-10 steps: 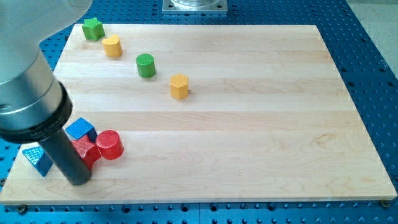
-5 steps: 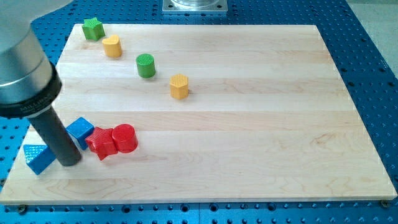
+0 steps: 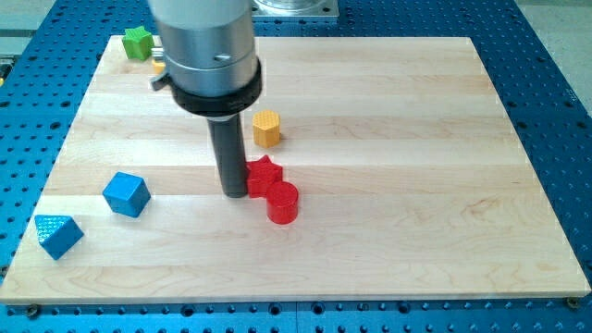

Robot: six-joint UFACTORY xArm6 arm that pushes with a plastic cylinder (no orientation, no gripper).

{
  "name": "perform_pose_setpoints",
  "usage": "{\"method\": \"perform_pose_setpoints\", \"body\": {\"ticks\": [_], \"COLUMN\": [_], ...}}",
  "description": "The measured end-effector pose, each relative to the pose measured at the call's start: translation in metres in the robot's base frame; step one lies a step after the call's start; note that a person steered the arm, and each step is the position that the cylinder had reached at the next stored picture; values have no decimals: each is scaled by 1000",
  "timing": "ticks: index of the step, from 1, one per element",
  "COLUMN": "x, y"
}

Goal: Separate the red blocks from the blue blocks

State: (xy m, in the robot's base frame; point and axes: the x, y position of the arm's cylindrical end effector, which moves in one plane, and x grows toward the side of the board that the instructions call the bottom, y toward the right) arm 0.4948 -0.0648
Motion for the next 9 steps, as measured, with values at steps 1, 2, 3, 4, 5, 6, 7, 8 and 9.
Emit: {"method": "perform_pose_setpoints", "body": {"ticks": [1, 2, 3, 4, 5, 6, 7, 8, 9], "x": [0, 0, 0, 36, 43, 35, 24, 0, 3], "y": [8, 33, 24, -21, 28, 100, 79, 87, 129]}}
